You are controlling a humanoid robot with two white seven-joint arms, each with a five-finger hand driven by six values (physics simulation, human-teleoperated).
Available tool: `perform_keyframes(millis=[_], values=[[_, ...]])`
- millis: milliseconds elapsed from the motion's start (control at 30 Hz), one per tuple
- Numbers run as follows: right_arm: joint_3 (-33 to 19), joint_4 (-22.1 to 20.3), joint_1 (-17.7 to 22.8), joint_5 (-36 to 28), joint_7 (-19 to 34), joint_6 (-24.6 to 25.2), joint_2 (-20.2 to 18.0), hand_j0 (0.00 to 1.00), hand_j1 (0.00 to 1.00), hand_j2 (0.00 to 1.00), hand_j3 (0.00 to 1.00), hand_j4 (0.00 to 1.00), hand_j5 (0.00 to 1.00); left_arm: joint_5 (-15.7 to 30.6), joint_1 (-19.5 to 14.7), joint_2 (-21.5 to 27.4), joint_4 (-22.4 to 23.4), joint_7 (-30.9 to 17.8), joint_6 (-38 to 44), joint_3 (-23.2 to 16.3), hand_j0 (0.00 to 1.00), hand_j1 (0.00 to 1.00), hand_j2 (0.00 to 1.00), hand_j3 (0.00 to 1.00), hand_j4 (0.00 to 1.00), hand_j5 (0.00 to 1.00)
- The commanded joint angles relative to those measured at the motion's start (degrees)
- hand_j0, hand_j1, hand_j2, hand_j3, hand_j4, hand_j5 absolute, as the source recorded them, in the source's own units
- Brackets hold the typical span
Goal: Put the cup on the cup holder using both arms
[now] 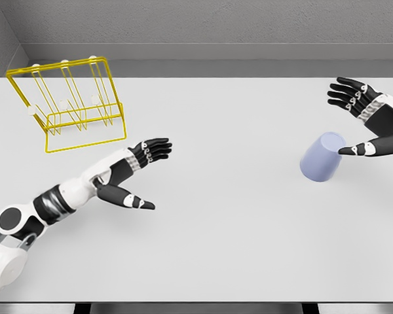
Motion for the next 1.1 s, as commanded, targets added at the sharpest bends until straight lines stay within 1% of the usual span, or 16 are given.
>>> perform_keyframes(millis=[0, 67, 100, 167, 200, 367, 500, 567, 600, 633, 667, 733, 800, 833, 900, 1067], values=[[-0.1, -0.1, 0.0, -0.4, 0.0, 0.0, 0.2, 1.0, 1.0, 1.0, 1.0, 1.0, 1.0, -0.2, 0.0, -0.3, 0.5, 0.0, 0.0, -2.4, 1.0, 1.0, 1.0, 1.0, 1.0, 1.0], [-1.2, 0.1, 0.1, -0.4, 0.0, -0.1, 0.3, 1.0, 1.0, 1.0, 1.0, 1.0, 1.0, -0.3, -0.1, -0.5, 0.7, 0.0, 0.0, -2.7, 1.0, 1.0, 1.0, 1.0, 1.0, 1.0], [-3.3, 0.2, 0.5, -0.4, 0.0, -0.1, 0.6, 1.0, 1.0, 1.0, 1.0, 1.0, 1.0, -0.3, -0.1, -0.4, 0.7, 0.0, 0.1, -2.7, 1.0, 1.0, 1.0, 1.0, 1.0, 1.0], [-8.9, 0.6, 5.0, -0.4, 0.0, -0.1, 1.1, 1.0, 1.0, 1.0, 1.0, 1.0, 1.0, -0.3, -0.3, -0.1, 0.7, 0.0, 1.6, -3.1, 1.0, 1.0, 1.0, 1.0, 1.0, 1.0], [-10.1, 1.0, 6.6, -0.3, 0.0, -0.1, 1.1, 1.0, 1.0, 1.0, 1.0, 1.0, 1.0, -0.3, -0.3, 0.0, 0.8, 0.0, 2.0, -3.0, 1.0, 1.0, 1.0, 1.0, 1.0, 1.0], [-10.4, 8.5, 7.1, -0.3, 0.0, -0.1, 4.4, 1.0, 1.0, 1.0, 1.0, 1.0, 1.0, -0.4, -0.3, -0.3, 0.7, 0.0, 1.8, -2.5, 1.0, 1.0, 1.0, 1.0, 1.0, 1.0], [-10.4, 11.2, 9.8, -0.3, 0.0, -0.1, 4.5, 1.0, 1.0, 1.0, 1.0, 1.0, 1.0, -0.3, -0.2, 0.1, 0.7, 0.0, 1.8, -2.3, 1.0, 1.0, 1.0, 1.0, 1.0, 1.0], [-10.1, 14.2, 9.8, 0.0, 0.0, -0.1, 6.9, 1.0, 1.0, 1.0, 1.0, 1.0, 1.0, -0.3, -0.2, 0.1, 0.7, 0.0, 1.8, -2.3, 1.0, 1.0, 1.0, 1.0, 1.0, 1.0], [-10.0, 15.7, 9.8, 0.1, 0.0, -0.1, 7.0, 1.0, 1.0, 1.0, 1.0, 1.0, 1.0, -0.2, -0.1, 0.2, 0.6, 0.0, 1.8, -2.3, 1.0, 1.0, 1.0, 1.0, 1.0, 1.0], [-10.0, 16.4, 9.8, 0.1, 0.0, -0.1, 7.1, 1.0, 1.0, 1.0, 1.0, 1.0, 1.0, -0.2, -0.1, 0.1, 0.5, 0.0, 1.8, -2.3, 1.0, 1.0, 1.0, 1.0, 1.0, 1.0], [-10.0, 16.6, 10.1, 0.2, 0.0, -0.1, 8.7, 1.0, 1.0, 1.0, 1.0, 1.0, 1.0, -0.2, -0.2, 0.1, 0.5, 0.0, 1.8, -2.2, 1.0, 1.0, 1.0, 1.0, 1.0, 1.0], [-10.2, 17.6, 10.1, 3.3, 0.0, -0.1, 10.7, 1.0, 1.0, 1.0, 1.0, 1.0, 1.0, 0.0, -0.1, 0.1, 0.6, 0.0, 1.9, -2.2, 1.0, 1.0, 1.0, 1.0, 1.0, 1.0], [-10.1, 18.1, 10.1, 3.5, 0.0, -0.1, 11.3, 1.0, 1.0, 1.0, 1.0, 1.0, 1.0, 0.4, -0.2, 0.1, 0.6, 0.0, 2.0, -2.1, 1.0, 1.0, 1.0, 1.0, 1.0, 1.0], [-10.1, 19.4, 10.0, 3.8, 0.0, -0.1, 12.2, 1.0, 1.0, 1.0, 1.0, 1.0, 1.0, 0.6, -0.2, 0.1, 0.7, 0.0, 2.0, -2.0, 1.0, 1.0, 1.0, 1.0, 1.0, 1.0], [-10.7, 22.4, 9.8, 7.4, 0.0, -0.1, 14.0, 1.0, 1.0, 1.0, 1.0, 1.0, 1.0, 0.6, 0.2, -0.1, 0.7, 0.0, 2.0, -0.9, 1.0, 1.0, 1.0, 1.0, 1.0, 1.0], [-11.8, 26.3, 9.4, 7.5, 0.0, -0.1, 15.6, 1.0, 1.0, 1.0, 1.0, 1.0, 1.0, 0.6, -0.1, -0.5, 2.1, 0.0, 2.1, -0.9, 1.0, 1.0, 1.0, 1.0, 1.0, 1.0]])
